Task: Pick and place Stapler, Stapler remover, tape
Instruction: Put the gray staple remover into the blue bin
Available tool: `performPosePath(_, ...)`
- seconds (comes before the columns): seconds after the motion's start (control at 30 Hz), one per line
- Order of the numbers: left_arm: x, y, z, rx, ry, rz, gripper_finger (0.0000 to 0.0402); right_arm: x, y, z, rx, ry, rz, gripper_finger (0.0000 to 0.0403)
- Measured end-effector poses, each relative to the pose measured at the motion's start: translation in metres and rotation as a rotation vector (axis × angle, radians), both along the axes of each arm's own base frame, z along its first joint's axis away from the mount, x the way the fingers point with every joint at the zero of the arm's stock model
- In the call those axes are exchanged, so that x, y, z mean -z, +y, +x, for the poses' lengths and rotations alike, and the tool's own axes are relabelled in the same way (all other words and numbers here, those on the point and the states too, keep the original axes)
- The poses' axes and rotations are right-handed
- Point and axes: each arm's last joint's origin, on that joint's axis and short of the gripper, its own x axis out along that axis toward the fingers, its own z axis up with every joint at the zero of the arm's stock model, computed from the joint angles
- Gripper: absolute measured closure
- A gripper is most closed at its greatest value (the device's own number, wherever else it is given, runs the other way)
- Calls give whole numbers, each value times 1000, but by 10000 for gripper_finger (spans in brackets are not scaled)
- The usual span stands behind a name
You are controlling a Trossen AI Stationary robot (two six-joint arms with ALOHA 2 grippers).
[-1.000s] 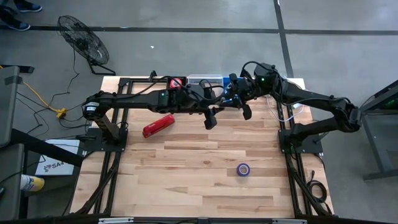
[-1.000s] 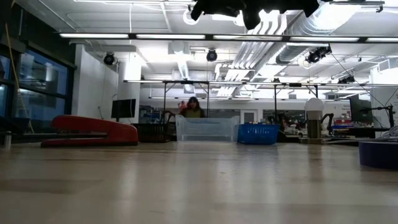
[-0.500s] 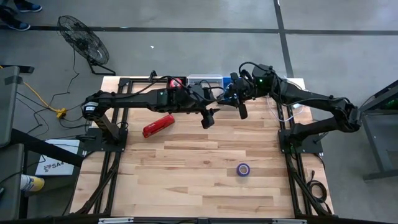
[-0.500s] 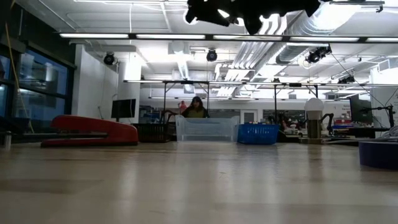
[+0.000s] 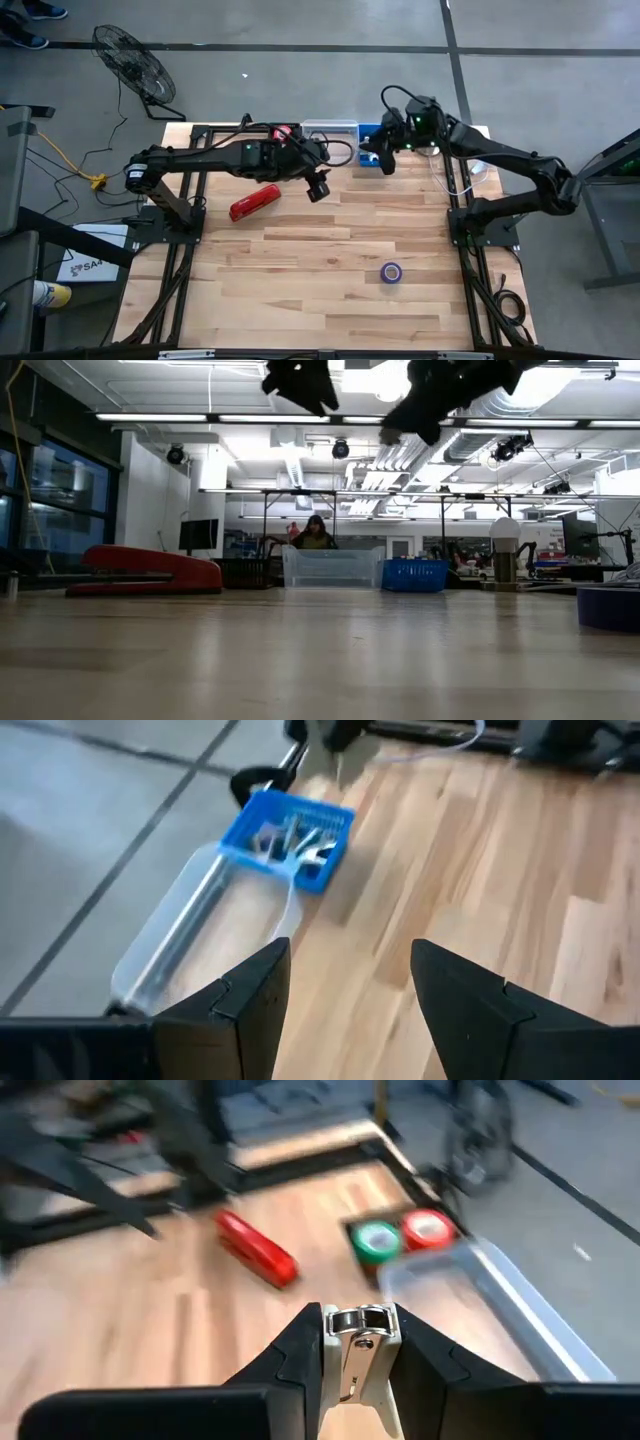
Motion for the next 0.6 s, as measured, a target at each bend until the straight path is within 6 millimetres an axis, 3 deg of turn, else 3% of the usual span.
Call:
performPosePath(0.27, 9, 0, -19, -107, 155, -27, 198, 17, -26, -12, 189, 130, 26, 327)
performPosePath(0.6, 11, 1, -23, -147, 185, -29, 198, 62, -71, -9, 333, 277, 137, 327)
